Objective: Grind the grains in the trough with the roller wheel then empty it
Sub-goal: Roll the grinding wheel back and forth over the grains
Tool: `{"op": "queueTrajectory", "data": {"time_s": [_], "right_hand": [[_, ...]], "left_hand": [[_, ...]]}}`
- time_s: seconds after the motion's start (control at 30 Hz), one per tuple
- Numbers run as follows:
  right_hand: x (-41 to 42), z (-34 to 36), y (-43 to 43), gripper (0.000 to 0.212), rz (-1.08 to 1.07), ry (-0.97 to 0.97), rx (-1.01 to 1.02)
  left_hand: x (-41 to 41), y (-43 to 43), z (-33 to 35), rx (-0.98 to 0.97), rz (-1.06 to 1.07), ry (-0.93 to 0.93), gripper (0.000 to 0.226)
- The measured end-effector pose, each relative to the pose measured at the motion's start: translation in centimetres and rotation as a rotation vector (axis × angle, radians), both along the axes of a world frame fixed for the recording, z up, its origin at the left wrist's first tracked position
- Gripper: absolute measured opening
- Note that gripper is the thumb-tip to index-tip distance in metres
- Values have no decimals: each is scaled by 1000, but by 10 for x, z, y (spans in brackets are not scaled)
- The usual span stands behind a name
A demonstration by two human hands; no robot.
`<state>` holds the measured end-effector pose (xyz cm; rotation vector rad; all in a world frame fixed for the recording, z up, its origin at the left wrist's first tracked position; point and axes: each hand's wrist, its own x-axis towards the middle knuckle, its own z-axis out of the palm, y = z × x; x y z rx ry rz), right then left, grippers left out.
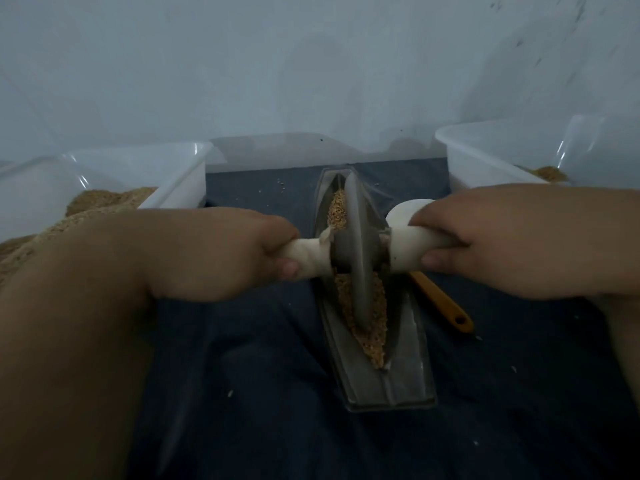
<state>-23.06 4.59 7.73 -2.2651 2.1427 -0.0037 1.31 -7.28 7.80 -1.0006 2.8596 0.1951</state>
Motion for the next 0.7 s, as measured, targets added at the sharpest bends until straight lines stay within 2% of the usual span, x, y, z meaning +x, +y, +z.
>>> {"op": "queueTrajectory", "data": {"time_s": [0.1,0.23,0.33,0.4,0.43,0.5,0.6,0.7], "right_hand": [[-2,8,5,38,-4,-32,81],[-15,-11,-18,10,34,-145,-24],[-22,-37,-42,11,9,-98,-292],[-24,-50,-55,14,-31,6,-497],[-24,-56,-60,18,-49,35,-552],[-25,-62,-67,27,-68,69,-587],[-24,-59,-64,35,-66,90,-554],[-17,-43,-48,25,-15,29,-446]], "left_hand": [[2,3,7,121,6,0,14],[-6,-5,-2,50,32,69,20],[-15,-18,-20,-154,79,162,25],[-24,-25,-37,-407,111,206,30],[-28,-27,-45,-520,130,217,36],[-32,-30,-55,-611,146,241,43],[-30,-34,-54,-565,136,279,43],[-24,-28,-40,-428,119,194,32]]}}
